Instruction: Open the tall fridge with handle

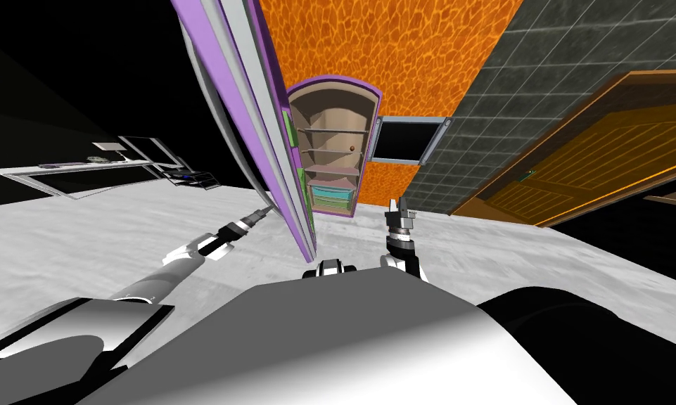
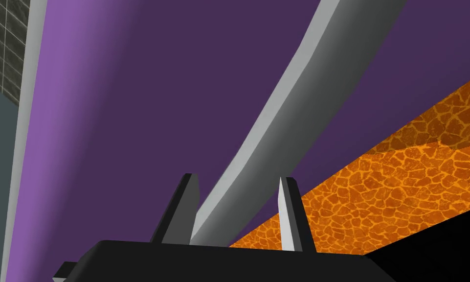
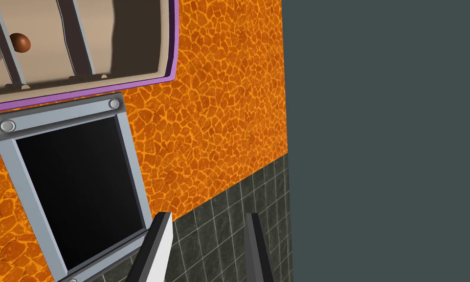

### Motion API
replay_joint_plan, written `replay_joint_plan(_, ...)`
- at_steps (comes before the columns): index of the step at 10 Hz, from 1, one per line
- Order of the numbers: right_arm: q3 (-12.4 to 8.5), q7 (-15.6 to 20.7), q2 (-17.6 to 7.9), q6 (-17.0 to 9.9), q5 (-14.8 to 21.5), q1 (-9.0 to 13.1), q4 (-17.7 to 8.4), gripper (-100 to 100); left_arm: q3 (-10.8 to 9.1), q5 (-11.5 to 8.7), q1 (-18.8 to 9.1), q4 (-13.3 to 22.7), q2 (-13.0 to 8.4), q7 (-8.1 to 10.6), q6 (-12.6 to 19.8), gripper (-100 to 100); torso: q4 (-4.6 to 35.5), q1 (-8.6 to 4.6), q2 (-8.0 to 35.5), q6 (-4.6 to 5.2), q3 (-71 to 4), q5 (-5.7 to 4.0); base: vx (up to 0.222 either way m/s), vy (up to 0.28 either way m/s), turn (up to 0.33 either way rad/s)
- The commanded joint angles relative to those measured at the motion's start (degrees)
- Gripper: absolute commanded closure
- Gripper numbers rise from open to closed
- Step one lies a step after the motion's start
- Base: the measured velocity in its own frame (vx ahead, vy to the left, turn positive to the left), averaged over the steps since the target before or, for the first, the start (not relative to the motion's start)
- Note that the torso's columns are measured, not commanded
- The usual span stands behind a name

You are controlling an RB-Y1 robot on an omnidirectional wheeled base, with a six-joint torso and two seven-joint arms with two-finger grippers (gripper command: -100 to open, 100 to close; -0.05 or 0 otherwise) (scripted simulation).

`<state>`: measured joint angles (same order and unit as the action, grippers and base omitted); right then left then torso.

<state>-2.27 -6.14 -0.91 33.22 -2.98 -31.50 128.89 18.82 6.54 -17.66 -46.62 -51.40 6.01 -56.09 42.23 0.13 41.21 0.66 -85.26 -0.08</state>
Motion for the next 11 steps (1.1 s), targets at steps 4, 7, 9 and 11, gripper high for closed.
replay_joint_plan(4,0.0,0.0,0.1,0.0,0.0,0.0,0.0,0,0.46,-1.0,-2.0,-1.4,-6.4,6.09,0.4,-100,0.2,-0.64,1.2,-0.43,0.7,-0.14,-0.008,-0.1,0.021)
replay_joint_plan(7,0.0,0.0,0.0,0.0,0.0,0.0,0.0,0,0.61,-0.8,-2.2,-0.9,-6.0,5.86,0.1,0,0.0,0.23,1.0,-0.72,0.7,0.2,0.0,-0.019,-0.007)
replay_joint_plan(9,0.0,0.0,0.0,0.0,0.0,0.0,0.0,0,0.61,-0.8,-2.2,-0.9,-6.0,5.85,0.1,0,0.0,0.01,1.0,-0.69,0.7,0.14,0.0,0.0,0.0)
replay_joint_plan(11,0.0,0.0,0.0,0.0,0.0,0.0,0.0,0,0.6,-0.8,-2.2,-0.9,-6.0,5.85,0.1,0,0.0,-0.14,1.1,-0.66,0.7,0.08,0.0,0.0,0.0)
